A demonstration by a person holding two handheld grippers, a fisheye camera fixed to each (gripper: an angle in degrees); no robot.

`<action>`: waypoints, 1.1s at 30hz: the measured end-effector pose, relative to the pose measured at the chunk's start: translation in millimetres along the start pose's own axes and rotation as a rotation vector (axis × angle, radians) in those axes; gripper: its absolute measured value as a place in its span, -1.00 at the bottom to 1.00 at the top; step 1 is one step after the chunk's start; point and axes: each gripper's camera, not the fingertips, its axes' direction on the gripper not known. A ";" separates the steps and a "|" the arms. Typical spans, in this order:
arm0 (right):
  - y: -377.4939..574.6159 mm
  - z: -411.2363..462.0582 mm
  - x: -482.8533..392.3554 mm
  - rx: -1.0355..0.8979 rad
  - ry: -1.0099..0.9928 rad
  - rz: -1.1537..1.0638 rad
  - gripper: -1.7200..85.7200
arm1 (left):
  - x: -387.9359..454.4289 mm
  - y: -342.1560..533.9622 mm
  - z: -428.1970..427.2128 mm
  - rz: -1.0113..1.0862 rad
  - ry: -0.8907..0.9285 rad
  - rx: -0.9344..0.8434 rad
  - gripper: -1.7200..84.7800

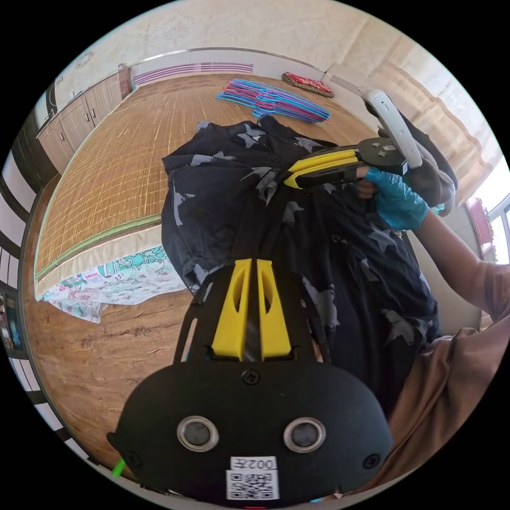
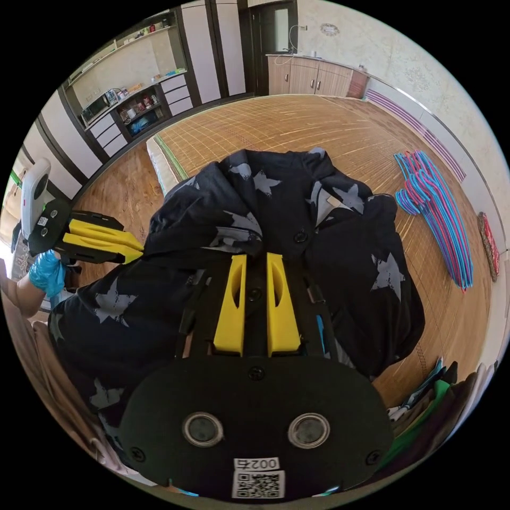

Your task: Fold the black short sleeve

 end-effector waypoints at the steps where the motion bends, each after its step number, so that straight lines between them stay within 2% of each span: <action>1: -1.8 0.0 -2.1 0.004 0.000 0.000 -0.81 | 1.4 -1.2 -2.3 0.006 0.002 0.007 -0.93; 7: -8.6 5.2 -14.9 -0.010 0.010 -0.004 -0.83 | 11.3 -14.8 6.2 0.033 -0.050 0.006 -0.85; 20: -7.2 -2.5 -29.6 0.012 0.011 -0.018 -0.94 | 4.1 -15.0 12.1 0.023 -0.076 -0.038 -0.97; 33: -3.0 -5.9 -32.5 0.031 0.040 0.009 -0.98 | -4.2 6.8 -20.9 0.038 -0.022 -0.007 -0.98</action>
